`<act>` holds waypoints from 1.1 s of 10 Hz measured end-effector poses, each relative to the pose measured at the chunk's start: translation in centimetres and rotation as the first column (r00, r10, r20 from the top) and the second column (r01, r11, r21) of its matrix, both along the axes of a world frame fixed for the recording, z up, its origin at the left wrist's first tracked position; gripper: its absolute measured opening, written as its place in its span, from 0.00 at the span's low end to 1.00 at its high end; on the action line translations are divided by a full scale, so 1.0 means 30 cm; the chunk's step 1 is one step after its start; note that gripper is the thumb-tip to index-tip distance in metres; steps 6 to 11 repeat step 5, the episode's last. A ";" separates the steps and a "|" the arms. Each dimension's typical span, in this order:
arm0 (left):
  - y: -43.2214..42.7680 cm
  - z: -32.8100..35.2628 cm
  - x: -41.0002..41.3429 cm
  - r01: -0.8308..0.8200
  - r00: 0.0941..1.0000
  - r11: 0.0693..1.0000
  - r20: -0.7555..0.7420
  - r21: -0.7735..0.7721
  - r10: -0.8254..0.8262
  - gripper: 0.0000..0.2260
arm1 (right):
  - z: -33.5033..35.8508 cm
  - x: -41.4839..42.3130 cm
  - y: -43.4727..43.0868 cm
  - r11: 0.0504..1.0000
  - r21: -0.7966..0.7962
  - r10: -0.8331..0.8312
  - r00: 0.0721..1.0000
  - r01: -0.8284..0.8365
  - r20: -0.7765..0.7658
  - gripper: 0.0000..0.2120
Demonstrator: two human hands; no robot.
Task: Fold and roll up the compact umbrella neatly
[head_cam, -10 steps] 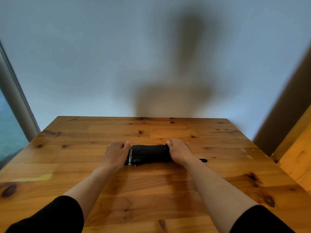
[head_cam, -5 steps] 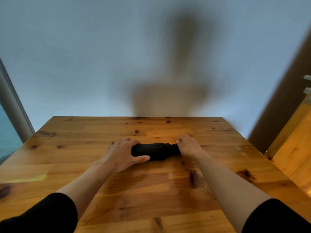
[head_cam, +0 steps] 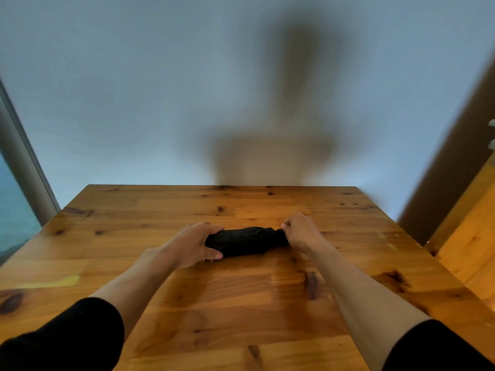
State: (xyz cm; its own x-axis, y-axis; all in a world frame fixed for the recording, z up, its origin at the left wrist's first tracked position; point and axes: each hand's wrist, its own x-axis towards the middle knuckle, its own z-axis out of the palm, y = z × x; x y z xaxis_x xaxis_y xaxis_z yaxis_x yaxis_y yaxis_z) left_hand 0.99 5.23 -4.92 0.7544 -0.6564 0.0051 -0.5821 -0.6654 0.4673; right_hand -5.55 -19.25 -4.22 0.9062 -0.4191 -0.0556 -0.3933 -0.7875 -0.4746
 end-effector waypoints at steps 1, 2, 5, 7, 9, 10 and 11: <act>-0.002 0.001 -0.001 -0.014 1.000 1.000 0.006 0.005 0.014 0.28 | 0.000 0.006 -0.001 1.000 -0.018 0.009 1.000 -0.009 -0.001 0.14; -0.010 0.004 -0.008 -0.013 1.000 1.000 0.008 0.022 0.013 0.27 | 0.002 0.009 -0.003 0.999 -0.038 0.017 0.999 -0.018 -0.030 0.16; -0.041 0.118 -0.022 -0.150 0.986 0.906 0.005 -0.395 0.166 0.16 | 0.049 0.067 0.027 0.988 -0.152 -0.005 1.000 0.005 0.001 0.13; -0.041 0.118 -0.022 -0.150 0.986 0.906 0.005 -0.395 0.166 0.16 | 0.049 0.067 0.027 0.988 -0.152 -0.005 1.000 0.005 0.001 0.13; -0.041 0.118 -0.022 -0.150 0.986 0.906 0.005 -0.395 0.166 0.16 | 0.049 0.067 0.027 0.988 -0.152 -0.005 1.000 0.005 0.001 0.13; -0.041 0.118 -0.022 -0.150 0.986 0.906 0.005 -0.395 0.166 0.16 | 0.049 0.067 0.027 0.988 -0.152 -0.005 1.000 0.005 0.001 0.13; -0.041 0.118 -0.022 -0.150 0.986 0.906 0.005 -0.395 0.166 0.16 | 0.049 0.067 0.027 0.988 -0.152 -0.005 1.000 0.005 0.001 0.13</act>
